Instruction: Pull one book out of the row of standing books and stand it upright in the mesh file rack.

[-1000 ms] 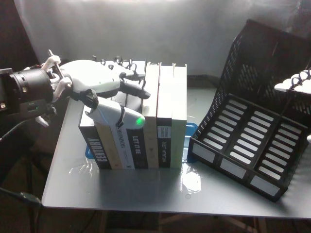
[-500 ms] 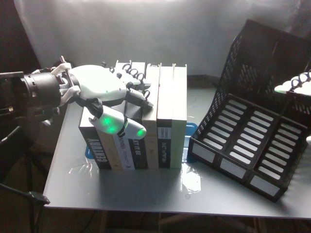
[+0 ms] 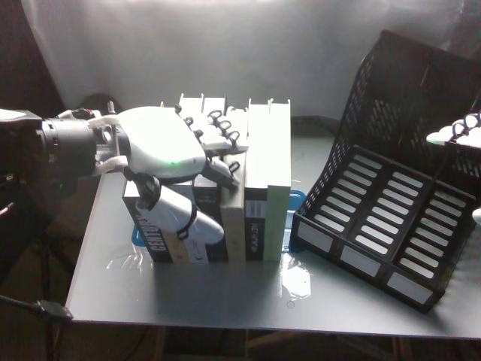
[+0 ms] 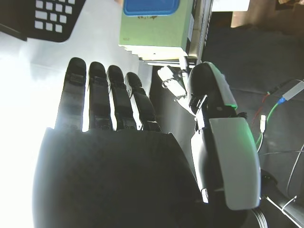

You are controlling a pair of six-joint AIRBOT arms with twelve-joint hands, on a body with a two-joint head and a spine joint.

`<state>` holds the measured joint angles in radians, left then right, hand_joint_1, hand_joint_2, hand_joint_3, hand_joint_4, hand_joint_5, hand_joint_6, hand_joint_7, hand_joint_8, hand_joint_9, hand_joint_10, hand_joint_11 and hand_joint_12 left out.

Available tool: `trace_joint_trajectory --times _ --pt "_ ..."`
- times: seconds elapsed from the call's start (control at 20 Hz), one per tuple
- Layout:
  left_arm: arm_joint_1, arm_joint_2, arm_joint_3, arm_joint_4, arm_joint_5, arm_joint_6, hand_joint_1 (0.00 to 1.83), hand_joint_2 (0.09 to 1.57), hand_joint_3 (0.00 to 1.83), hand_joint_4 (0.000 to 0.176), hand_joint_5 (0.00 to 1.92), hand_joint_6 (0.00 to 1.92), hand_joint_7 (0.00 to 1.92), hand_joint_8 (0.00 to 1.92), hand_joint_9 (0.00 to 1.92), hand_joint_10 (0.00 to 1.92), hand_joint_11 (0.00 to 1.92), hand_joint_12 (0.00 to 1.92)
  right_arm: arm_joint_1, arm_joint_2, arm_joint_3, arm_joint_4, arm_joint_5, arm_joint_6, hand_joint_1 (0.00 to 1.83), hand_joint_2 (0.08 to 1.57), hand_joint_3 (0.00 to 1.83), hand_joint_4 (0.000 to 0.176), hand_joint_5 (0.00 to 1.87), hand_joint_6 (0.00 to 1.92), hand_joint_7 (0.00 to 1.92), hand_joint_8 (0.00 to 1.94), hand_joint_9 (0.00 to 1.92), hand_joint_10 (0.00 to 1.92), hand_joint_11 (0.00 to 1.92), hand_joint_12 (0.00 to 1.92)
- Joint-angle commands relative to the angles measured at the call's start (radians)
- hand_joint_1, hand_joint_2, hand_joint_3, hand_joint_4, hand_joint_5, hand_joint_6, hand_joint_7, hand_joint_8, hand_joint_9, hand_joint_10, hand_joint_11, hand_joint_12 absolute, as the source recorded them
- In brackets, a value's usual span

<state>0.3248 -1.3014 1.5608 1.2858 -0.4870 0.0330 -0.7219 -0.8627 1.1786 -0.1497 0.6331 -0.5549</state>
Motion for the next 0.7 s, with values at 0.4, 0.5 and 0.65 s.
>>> trace_joint_trajectory --times 0.4,0.5,0.65 --pt "0.026 0.065 -0.078 0.118 -0.095 0.004 0.0 1.08 0.0 0.039 0.67 0.05 0.0 0.0 0.0 0.0 0.0 0.0 -0.012 0.011 0.006 0.036 0.095 0.009 0.47 1.34 0.0 0.0 0.0 0.0 0.0 0.0 0.0 0.0 0.0 0.0" --pt "0.038 0.077 -0.093 0.115 -0.107 0.004 0.0 1.09 0.0 0.042 0.61 0.02 0.0 0.0 0.0 0.0 0.0 0.0 -0.015 0.011 0.006 0.038 0.095 0.01 0.43 1.33 0.0 0.0 0.0 0.0 0.0 0.0 0.0 0.0 0.0 0.0" --pt "0.058 0.088 -0.112 0.102 -0.123 0.004 0.0 1.09 0.0 0.043 0.6 0.02 0.0 0.0 0.0 0.0 0.0 0.0 -0.017 0.011 0.006 0.041 0.095 0.01 0.43 1.33 0.0 0.0 0.0 0.0 0.0 0.0 0.0 0.0 0.0 0.0"
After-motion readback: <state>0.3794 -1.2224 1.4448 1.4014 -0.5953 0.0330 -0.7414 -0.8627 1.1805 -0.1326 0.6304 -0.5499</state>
